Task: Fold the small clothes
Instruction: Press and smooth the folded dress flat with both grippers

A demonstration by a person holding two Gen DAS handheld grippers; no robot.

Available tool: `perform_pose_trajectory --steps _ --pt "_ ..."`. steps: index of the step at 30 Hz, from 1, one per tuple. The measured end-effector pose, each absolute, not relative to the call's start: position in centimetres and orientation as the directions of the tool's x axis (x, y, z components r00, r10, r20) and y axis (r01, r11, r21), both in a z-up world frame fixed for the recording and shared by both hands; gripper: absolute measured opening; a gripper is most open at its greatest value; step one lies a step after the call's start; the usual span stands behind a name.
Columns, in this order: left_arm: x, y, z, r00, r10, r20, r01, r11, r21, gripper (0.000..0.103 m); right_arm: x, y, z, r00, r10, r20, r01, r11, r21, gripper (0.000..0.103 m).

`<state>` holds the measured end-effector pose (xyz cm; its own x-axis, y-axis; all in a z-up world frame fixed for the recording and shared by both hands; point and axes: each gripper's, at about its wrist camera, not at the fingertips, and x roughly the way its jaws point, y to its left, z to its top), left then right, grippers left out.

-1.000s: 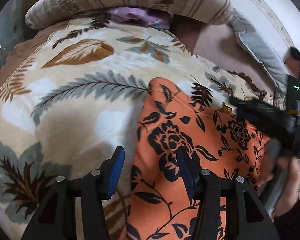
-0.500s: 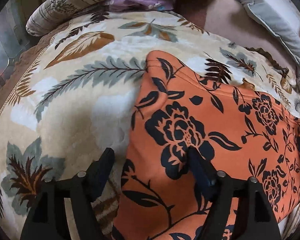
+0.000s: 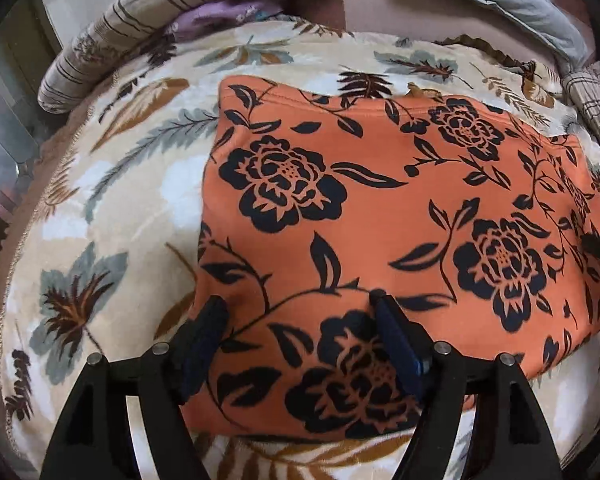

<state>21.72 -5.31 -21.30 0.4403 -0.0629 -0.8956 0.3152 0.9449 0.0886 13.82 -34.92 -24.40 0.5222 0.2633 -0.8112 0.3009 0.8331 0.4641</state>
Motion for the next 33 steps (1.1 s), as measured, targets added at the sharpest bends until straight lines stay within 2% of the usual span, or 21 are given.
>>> perform_pose_trajectory --steps 2,8,10,14,20,22,23,26,31,33 --pt "20.9 -4.6 -20.8 0.44 -0.079 -0.895 0.3 0.952 0.063 0.077 12.5 -35.5 -23.6 0.58 0.299 -0.758 0.299 0.787 0.539 0.049" --pt "18.7 -4.1 -21.9 0.468 -0.048 -0.882 0.298 0.949 0.106 0.08 12.3 -34.9 -25.4 0.495 0.296 -0.817 0.329 0.806 0.491 0.049" --pt "18.5 -4.5 -22.0 0.485 -0.031 -0.874 0.31 0.941 0.139 0.082 12.4 -35.2 -25.0 0.507 0.301 -0.808 0.339 0.792 0.508 0.049" --pt "18.7 -4.3 -22.3 0.487 -0.038 -0.873 0.296 0.947 0.124 0.085 13.7 -35.7 -23.3 0.588 0.296 -0.752 0.314 0.773 0.55 0.049" --pt "19.0 -4.5 -22.7 0.504 -0.04 -0.863 0.313 0.94 0.139 0.093 18.0 -36.1 -22.2 0.621 0.255 -0.741 0.282 0.809 0.515 0.049" --pt "19.2 -4.3 -22.9 0.506 -0.031 -0.862 0.309 0.94 0.147 0.102 19.0 -36.2 -22.3 0.625 0.243 -0.742 0.285 0.814 0.507 0.049" --pt "19.4 -4.1 -23.0 0.502 -0.026 -0.865 0.298 0.943 0.145 0.103 19.8 -36.2 -22.4 0.627 0.237 -0.742 0.285 0.817 0.502 0.049" --pt "20.6 -2.1 -23.8 0.412 -0.117 -0.904 0.228 0.973 -0.022 0.103 22.3 -36.5 -23.2 0.629 0.217 -0.746 0.288 0.827 0.483 0.049" --pt "20.3 -2.6 -23.7 0.435 -0.097 -0.895 0.255 0.967 0.019 0.103 24.8 -36.1 -26.6 0.55 0.23 -0.803 0.294 0.847 0.444 0.05" --pt "20.4 -2.6 -23.6 0.429 -0.097 -0.898 0.25 0.968 0.015 0.103 24.5 -35.6 -26.1 0.561 0.203 -0.803 0.286 0.863 0.417 0.05"
